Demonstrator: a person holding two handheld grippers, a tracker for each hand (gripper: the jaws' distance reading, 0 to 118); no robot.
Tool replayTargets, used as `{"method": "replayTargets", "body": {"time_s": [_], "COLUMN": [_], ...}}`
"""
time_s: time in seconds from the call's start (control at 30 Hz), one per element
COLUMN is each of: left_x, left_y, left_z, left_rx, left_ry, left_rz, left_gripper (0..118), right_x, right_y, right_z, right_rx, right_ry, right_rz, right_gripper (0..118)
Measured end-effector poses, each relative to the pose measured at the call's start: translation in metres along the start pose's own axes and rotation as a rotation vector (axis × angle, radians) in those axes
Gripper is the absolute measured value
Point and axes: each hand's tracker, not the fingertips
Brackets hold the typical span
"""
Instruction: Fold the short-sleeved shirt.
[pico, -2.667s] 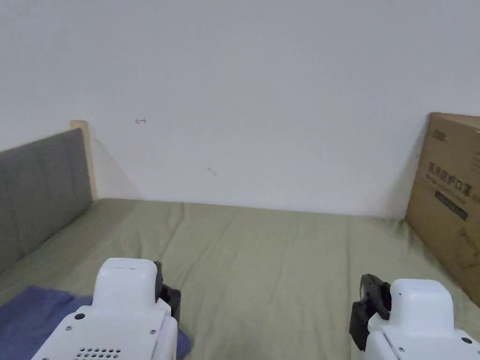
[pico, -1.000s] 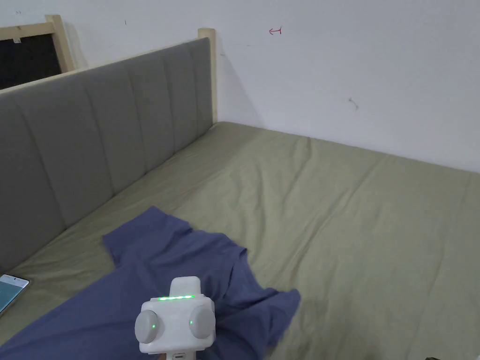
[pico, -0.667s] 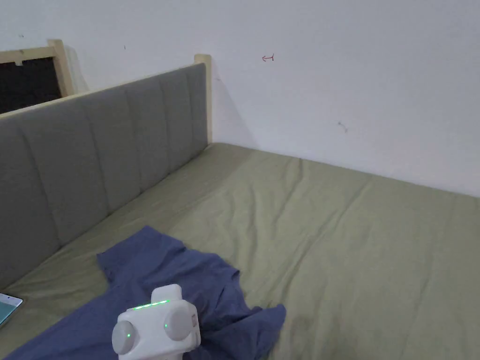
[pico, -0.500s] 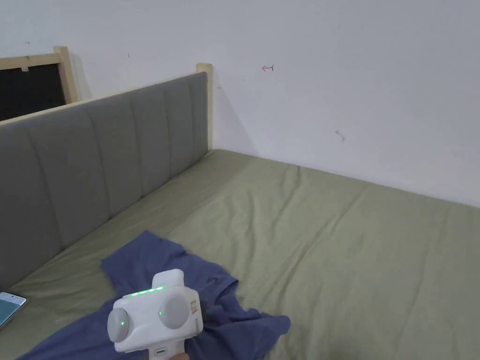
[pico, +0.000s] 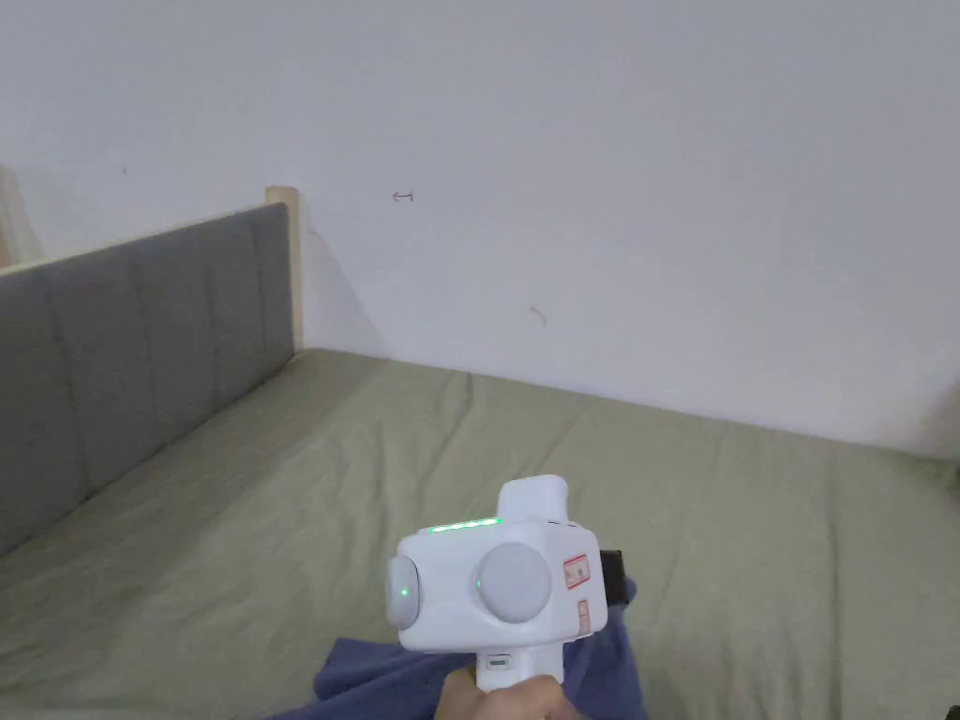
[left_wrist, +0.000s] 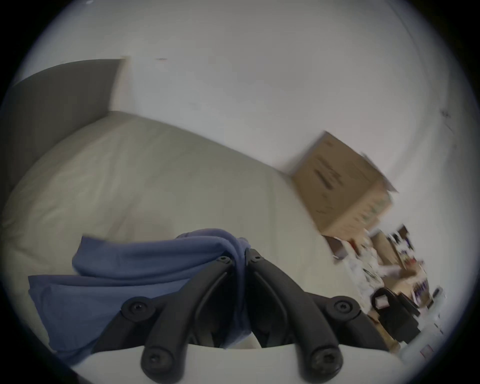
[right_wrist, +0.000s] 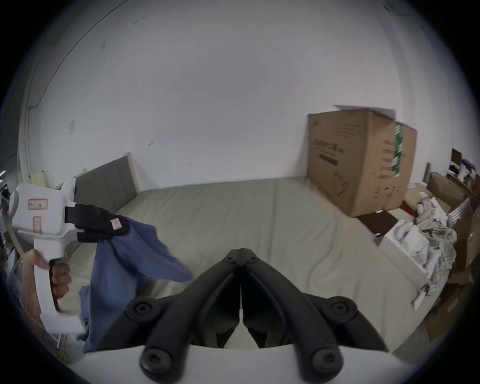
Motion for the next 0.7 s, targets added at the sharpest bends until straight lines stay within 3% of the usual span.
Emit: {"method": "replayTargets", "body": {"time_s": [0.13,0.2,0.33,0.4,0.5,0.63,0.67,0.7], "left_x": [0.066,0.087,0.122,0.122,0.118,0.114,0.112,0.112], "left_y": [-0.029,-0.047,-0.102,-0.137,-0.190,-0.225,-0.225,-0.223], "left_z": [-0.013,-0.022,-0.072,-0.107,-0.154,-0.169,-0.169,-0.167], "left_rx": [-0.069,-0.101,-0.256,-0.357,-0.530,-0.620,-0.610,-0.604], "left_ry": [-0.297,-0.371,-0.223,-0.232,-0.134,-0.066,-0.070,-0.074], "left_rz": [0.009,-0.001,-0.182,-0.174,-0.197,-0.271,-0.260,-0.257], "left_gripper": [5,5,5,5,5,7,11,35], "right_x": [0.038,0.057,0.094,0.110,0.130,0.144,0.146,0.147], "right_y": [0.012,0.015,0.008,-0.001,-0.019,-0.038,-0.041,-0.043], "right_z": [0.026,0.039,0.052,0.052,0.047,0.036,0.032,0.028], "right_rx": [0.054,0.076,0.074,0.052,-0.014,-0.081,-0.095,-0.105], "right_ry": [-0.108,-0.150,-0.241,-0.270,-0.293,-0.311,-0.313,-0.312], "right_rz": [-0.027,-0.048,-0.082,-0.110,-0.155,-0.169,-0.172,-0.177], "right_gripper": [0,0,0,0,0,0,0,0]}}
